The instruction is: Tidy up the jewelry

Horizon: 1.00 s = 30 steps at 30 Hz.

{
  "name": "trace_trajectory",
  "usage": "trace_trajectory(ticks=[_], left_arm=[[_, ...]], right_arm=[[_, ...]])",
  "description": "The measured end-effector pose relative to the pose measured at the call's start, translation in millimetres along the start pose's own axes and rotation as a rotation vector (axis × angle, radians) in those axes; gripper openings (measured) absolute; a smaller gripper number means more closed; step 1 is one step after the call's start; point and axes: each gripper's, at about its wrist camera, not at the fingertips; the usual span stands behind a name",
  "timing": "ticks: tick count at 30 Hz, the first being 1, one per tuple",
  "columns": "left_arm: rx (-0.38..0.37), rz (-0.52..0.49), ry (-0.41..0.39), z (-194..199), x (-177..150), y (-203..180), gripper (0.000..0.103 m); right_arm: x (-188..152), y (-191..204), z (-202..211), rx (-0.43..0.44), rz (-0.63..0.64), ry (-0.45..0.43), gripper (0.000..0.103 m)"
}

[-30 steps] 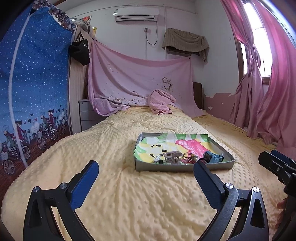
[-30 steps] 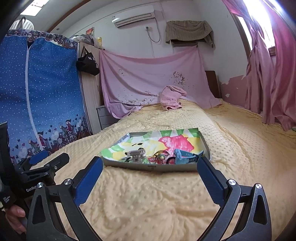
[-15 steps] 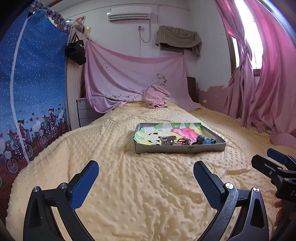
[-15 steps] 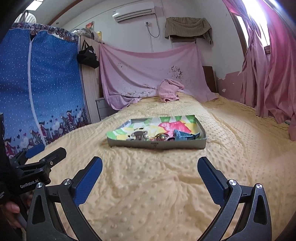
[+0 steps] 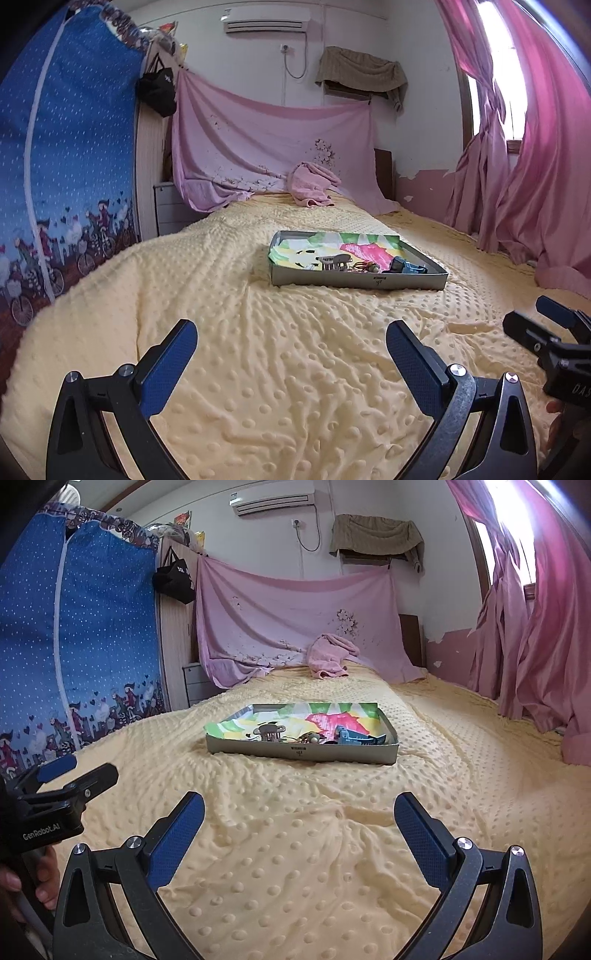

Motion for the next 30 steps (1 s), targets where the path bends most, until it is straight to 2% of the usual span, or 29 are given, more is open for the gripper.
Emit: trace_trajectory(ticks=[10, 30], left_arm=[[-0.003, -0.012, 0.007, -2.3, -13.0, -6.4, 0.103], [0.000, 0.005, 0.013, -3.8, -10.5, -3.5, 0.103]], right_arm=[[-1.7, -11.0, -9.3, -0.007, -0.040, 0.022, 0.101], [-7.1, -5.7, -17.2, 0.013, -0.027, 0.038, 0.101]])
Point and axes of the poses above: each gripper's, at about its wrist camera, not at the fingertips, and z roughly against the way its jaws point, y to its left, x to its top, and after that the axes turned 5 degrees about y, right-handed
